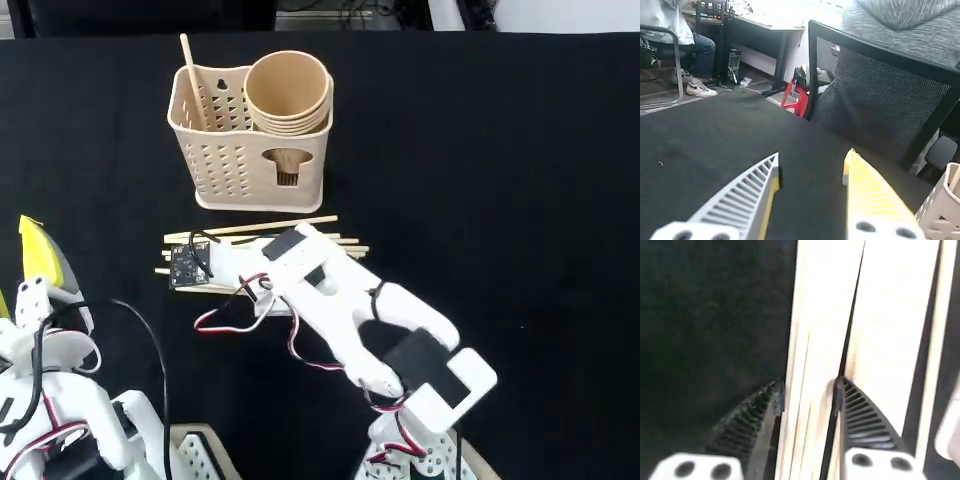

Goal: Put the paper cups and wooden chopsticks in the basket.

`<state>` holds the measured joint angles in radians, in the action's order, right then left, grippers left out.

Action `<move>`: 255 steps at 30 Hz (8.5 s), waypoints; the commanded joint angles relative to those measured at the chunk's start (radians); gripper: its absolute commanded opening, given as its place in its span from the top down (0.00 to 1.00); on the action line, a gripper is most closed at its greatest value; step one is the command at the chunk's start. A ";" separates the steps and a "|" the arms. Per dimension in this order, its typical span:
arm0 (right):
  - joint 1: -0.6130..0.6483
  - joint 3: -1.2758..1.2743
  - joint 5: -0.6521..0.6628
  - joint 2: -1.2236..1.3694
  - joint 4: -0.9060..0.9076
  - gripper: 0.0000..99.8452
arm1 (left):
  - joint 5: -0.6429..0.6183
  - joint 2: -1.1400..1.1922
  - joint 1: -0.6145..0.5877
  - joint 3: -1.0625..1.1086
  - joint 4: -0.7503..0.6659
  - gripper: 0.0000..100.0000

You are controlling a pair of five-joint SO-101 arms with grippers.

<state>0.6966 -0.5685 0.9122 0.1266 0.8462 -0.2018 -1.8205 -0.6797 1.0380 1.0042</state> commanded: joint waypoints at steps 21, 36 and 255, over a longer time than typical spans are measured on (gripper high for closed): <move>-0.023 0.053 -0.008 -0.206 0.192 0.99 | -0.005 -0.003 -0.002 0.025 0.011 0.79; -0.038 -0.056 -0.167 -0.489 0.150 0.99 | -0.003 -0.003 -0.002 0.025 0.015 0.79; 0.048 -0.360 -0.150 -0.684 0.311 0.99 | 0.061 -0.003 -0.004 0.024 0.104 0.79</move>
<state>0.7917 -1.0073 0.7710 -0.4565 1.0733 -0.1450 -1.8236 -0.6813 1.0733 1.1101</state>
